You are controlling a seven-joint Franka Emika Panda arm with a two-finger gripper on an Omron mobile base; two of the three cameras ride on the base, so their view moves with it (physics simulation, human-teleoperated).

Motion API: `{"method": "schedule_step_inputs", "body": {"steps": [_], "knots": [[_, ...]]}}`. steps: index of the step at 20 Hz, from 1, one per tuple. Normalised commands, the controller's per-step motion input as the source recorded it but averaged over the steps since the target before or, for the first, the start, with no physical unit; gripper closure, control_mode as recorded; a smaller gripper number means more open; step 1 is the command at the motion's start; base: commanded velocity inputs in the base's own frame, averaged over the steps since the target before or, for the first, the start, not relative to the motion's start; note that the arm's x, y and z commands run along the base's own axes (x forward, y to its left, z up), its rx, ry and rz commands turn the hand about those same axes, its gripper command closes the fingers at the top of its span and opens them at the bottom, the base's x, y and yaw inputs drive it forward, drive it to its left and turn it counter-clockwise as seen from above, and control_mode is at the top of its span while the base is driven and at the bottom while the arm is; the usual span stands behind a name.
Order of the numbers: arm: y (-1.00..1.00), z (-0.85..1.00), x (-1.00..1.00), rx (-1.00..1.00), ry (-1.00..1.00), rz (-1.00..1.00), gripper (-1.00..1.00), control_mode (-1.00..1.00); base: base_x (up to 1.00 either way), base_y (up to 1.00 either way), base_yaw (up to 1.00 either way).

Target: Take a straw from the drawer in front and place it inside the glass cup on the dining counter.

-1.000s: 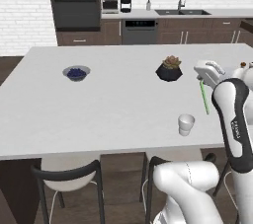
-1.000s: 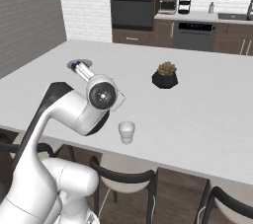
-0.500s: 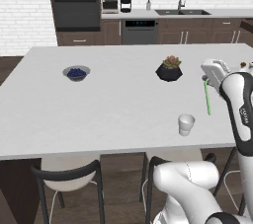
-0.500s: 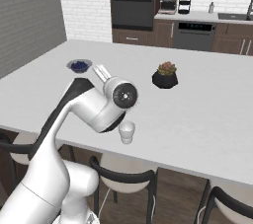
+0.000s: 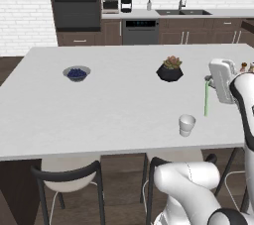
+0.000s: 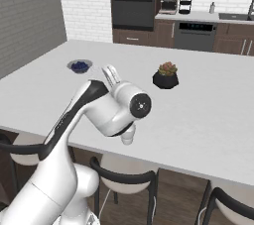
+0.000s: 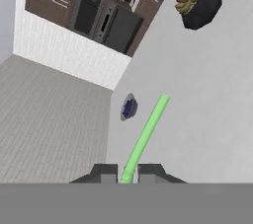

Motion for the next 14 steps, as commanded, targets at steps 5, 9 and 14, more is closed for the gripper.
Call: {"method": "schedule_step_inputs", "body": {"steps": [5,9,14], "knots": [[-0.04,-0.41,0.17,-0.01,-0.02,0.0,1.0,-1.0,0.0,0.0,0.0],[-0.05,-0.26,0.09,-0.02,-0.07,0.0,1.0,-1.0,0.0,0.0,0.0],[-0.02,-0.21,0.15,0.0,-0.08,0.0,1.0,-1.0,0.0,0.0,0.0]]}}
